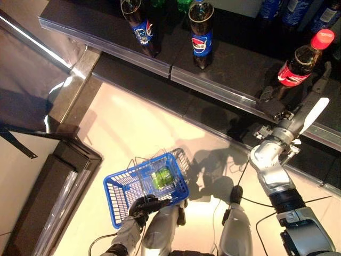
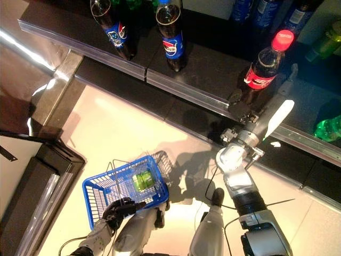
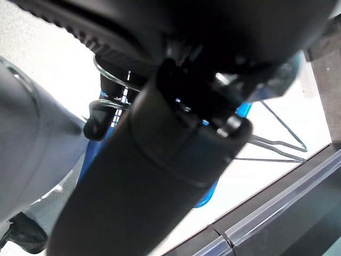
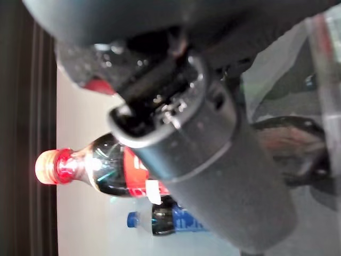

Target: Pick up the drink and place into the basket.

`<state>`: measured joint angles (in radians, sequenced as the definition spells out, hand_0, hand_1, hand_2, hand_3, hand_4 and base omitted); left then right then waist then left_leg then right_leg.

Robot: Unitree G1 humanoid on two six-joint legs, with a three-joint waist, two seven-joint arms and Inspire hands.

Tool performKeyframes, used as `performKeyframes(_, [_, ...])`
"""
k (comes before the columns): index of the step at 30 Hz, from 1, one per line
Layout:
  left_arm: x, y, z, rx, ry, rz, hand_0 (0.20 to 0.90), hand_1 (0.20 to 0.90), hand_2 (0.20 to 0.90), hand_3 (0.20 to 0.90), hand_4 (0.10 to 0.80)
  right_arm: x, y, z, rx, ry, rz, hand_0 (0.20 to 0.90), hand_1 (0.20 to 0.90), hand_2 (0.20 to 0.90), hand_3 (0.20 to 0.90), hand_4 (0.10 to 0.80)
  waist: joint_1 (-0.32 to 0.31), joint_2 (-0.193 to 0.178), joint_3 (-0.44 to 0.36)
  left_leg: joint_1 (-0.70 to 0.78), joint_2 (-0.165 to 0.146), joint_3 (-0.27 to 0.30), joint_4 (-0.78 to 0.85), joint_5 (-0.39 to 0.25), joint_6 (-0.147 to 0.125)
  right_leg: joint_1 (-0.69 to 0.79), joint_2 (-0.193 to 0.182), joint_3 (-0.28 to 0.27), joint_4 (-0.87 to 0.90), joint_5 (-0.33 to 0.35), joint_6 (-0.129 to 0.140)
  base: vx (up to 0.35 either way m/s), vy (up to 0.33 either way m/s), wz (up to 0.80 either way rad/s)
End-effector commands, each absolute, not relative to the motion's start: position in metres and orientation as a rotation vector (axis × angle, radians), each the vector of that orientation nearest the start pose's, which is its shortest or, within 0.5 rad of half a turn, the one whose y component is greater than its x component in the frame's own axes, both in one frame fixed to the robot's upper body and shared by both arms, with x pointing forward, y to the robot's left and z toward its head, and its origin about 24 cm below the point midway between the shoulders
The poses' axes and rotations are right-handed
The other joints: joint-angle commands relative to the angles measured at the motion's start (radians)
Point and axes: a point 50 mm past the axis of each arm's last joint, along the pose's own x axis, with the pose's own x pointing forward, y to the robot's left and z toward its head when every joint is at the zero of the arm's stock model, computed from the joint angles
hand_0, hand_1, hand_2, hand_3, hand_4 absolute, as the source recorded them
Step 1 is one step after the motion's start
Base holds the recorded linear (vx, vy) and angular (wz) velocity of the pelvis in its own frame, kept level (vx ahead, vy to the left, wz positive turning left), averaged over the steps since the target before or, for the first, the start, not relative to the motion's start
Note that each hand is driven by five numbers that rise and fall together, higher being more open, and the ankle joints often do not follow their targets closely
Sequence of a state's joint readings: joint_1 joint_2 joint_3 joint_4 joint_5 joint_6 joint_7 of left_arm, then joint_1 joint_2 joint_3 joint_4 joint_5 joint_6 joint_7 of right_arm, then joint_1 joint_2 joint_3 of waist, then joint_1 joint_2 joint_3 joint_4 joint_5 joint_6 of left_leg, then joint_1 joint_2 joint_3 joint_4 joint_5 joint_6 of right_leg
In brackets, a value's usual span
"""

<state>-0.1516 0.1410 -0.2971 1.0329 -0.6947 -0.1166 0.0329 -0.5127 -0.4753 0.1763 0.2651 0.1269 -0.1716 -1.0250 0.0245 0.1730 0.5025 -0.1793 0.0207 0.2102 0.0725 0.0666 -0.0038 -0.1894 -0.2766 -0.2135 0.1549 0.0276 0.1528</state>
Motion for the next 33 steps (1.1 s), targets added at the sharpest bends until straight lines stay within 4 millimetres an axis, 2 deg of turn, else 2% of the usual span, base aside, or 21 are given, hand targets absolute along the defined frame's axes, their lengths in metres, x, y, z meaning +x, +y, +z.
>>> performKeyframes(1, [0.137, 0.163, -0.147, -0.325, 0.936, 0.120, 0.300, 0.300, 0.300, 0.200, 0.100, 0.319, -0.228, 0.231, -0.063, -0.810, -0.816, 0.900, 0.900, 0.900, 0.900, 0.800, 0.023, -0.015, -0.041, -0.045, 0.058, -0.052, 0.190, -0.084, -0.081, -0.024, -0.038, -0.027, 0.047, 0.009, -0.053, 0.000, 0.000, 0.00])
performKeyframes(11, [0.140, 0.162, -0.146, -0.336, 0.939, 0.103, 0.300, 0.300, 0.300, 0.200, 0.100, 0.329, -0.227, 0.254, -0.011, -0.827, -0.752, 0.900, 0.900, 0.900, 0.900, 0.800, 0.035, -0.005, -0.026, -0.064, 0.055, -0.068, 0.228, -0.080, -0.084, -0.034, -0.036, -0.025, 0.074, -0.005, -0.063, 0.000, 0.000, 0.00])
performKeyframes(15, [0.142, 0.162, -0.146, -0.342, 0.942, 0.104, 0.300, 0.300, 0.300, 0.200, 0.100, 0.331, -0.226, 0.256, 0.023, -0.817, -0.741, 0.900, 0.900, 0.900, 0.900, 0.800, 0.037, -0.006, -0.022, -0.069, 0.056, -0.070, 0.236, -0.078, -0.083, -0.037, -0.036, -0.025, 0.080, -0.008, -0.066, 0.002, -0.005, 0.02])
performKeyframes(23, [0.144, 0.161, -0.145, -0.347, 0.942, 0.103, 0.300, 0.300, 0.300, 0.200, 0.100, 0.339, -0.239, 0.253, 0.192, -0.740, -0.783, 0.900, 0.900, 0.900, 0.900, 0.800, 0.042, -0.004, -0.015, -0.077, 0.060, -0.075, 0.250, -0.073, -0.084, -0.042, -0.035, -0.025, 0.095, -0.013, -0.071, 0.004, -0.001, 0.03])
performKeyframes(24, [0.144, 0.161, -0.145, -0.347, 0.941, 0.101, 0.300, 0.300, 0.300, 0.200, 0.100, 0.340, -0.241, 0.253, 0.197, -0.737, -0.785, 0.754, 0.754, 0.754, 0.730, 0.630, 0.044, -0.004, -0.014, -0.077, 0.060, -0.076, 0.250, -0.072, -0.085, -0.040, -0.035, -0.027, 0.095, -0.014, -0.072, 0.000, 0.000, 0.00])
performKeyframes(25, [0.144, 0.162, -0.145, -0.347, 0.940, 0.098, 0.300, 0.300, 0.300, 0.200, 0.100, 0.342, -0.241, 0.256, 0.191, -0.732, -0.784, 0.552, 0.552, 0.552, 0.494, 0.394, 0.046, -0.002, -0.013, -0.077, 0.059, -0.078, 0.251, -0.070, -0.085, -0.040, -0.034, -0.027, 0.096, -0.014, -0.073, 0.000, 0.000, 0.00])
performKeyframes(26, [0.144, 0.162, -0.145, -0.348, 0.940, 0.098, 0.300, 0.300, 0.300, 0.200, 0.100, 0.343, -0.242, 0.258, 0.188, -0.731, -0.780, 0.300, 0.300, 0.300, 0.200, 0.100, 0.047, 0.000, -0.012, -0.078, 0.059, -0.079, 0.254, -0.067, -0.085, -0.041, -0.035, -0.028, 0.099, -0.014, -0.074, 0.000, 0.000, 0.00])
performKeyframes(33, [0.148, 0.163, -0.143, -0.349, 0.912, 0.099, 0.300, 0.300, 0.300, 0.200, 0.100, 0.347, -0.248, 0.268, 0.162, -0.746, -0.779, 0.300, 0.300, 0.300, 0.200, 0.100, 0.054, 0.004, -0.013, -0.083, 0.055, -0.086, 0.264, -0.065, -0.084, -0.046, -0.035, -0.026, 0.111, -0.020, -0.077, 0.000, 0.000, 0.00])
